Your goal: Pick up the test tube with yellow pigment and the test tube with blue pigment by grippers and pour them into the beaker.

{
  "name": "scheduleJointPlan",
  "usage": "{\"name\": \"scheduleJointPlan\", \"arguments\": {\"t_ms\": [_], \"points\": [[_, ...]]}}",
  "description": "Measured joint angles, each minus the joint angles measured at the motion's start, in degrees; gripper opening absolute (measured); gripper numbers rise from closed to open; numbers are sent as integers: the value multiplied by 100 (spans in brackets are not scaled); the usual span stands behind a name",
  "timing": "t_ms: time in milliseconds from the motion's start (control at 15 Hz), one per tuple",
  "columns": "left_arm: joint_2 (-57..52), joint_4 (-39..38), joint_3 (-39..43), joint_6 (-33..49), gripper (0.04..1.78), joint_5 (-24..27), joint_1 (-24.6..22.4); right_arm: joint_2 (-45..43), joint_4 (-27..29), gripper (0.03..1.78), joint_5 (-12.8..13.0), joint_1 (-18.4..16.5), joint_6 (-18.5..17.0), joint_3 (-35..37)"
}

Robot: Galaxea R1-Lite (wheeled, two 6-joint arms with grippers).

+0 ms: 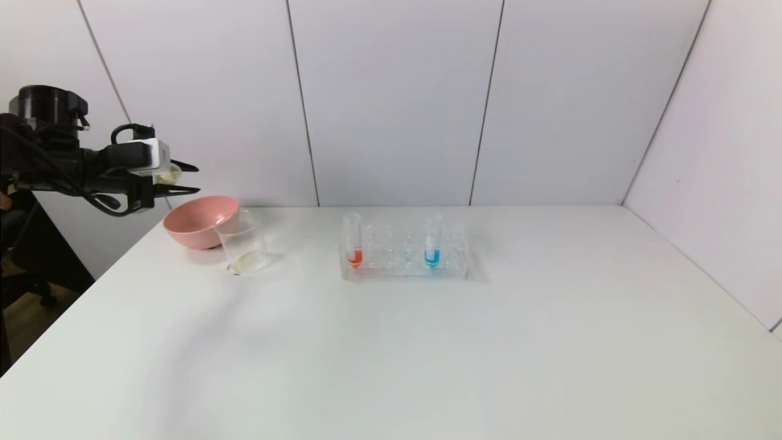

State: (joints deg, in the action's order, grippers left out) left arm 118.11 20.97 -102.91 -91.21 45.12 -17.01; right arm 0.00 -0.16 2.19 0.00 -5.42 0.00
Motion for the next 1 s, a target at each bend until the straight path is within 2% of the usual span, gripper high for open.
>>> {"name": "scheduleJointPlan", "arguments": {"t_ms": [133,400,533,733,1000], "points": [[145,155,-190,-154,55,-278,4,0,0,177,0,0,0,0],[247,227,-336,-135,55,-1196,113,0,-2,177,-2,0,0,0],[265,245,-390,-127,55,-1441,183,0,0,177,0,0,0,0],[274,321,-453,-157,55,-1715,329,0,0,177,0,0,0,0],[274,356,-505,-422,55,-1748,447,0,0,177,-2,0,0,0]]}}
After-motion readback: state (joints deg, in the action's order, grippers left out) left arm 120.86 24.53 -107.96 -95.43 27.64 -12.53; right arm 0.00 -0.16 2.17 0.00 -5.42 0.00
